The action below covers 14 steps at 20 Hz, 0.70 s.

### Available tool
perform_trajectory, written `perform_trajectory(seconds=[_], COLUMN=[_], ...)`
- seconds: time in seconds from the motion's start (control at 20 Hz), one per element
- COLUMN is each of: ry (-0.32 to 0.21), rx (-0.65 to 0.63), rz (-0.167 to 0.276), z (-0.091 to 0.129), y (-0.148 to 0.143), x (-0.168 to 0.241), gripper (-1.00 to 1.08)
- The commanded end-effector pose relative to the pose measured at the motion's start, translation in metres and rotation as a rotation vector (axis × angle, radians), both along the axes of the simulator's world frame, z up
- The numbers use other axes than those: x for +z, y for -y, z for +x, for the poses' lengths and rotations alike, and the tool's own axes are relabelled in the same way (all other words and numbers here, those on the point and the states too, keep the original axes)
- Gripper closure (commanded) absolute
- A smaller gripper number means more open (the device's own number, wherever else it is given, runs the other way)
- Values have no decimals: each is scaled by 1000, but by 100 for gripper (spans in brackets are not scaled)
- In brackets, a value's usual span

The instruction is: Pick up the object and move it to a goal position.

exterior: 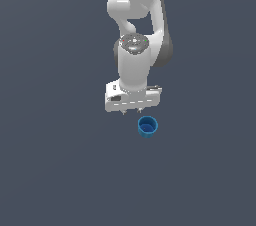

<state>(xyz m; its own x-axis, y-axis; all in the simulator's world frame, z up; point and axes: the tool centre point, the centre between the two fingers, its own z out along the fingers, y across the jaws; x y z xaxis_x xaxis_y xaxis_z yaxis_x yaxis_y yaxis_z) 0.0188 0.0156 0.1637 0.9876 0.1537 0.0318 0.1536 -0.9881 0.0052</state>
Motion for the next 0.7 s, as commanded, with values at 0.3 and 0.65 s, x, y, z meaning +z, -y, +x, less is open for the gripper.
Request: perform_trajectory(seconds=[0.3, 0.65], ry=[-23, -47], rx=[206, 427], rz=[-11, -18], z=[10, 21], y=[-13, -27], x=[-9, -20], gripper=[-20, -20])
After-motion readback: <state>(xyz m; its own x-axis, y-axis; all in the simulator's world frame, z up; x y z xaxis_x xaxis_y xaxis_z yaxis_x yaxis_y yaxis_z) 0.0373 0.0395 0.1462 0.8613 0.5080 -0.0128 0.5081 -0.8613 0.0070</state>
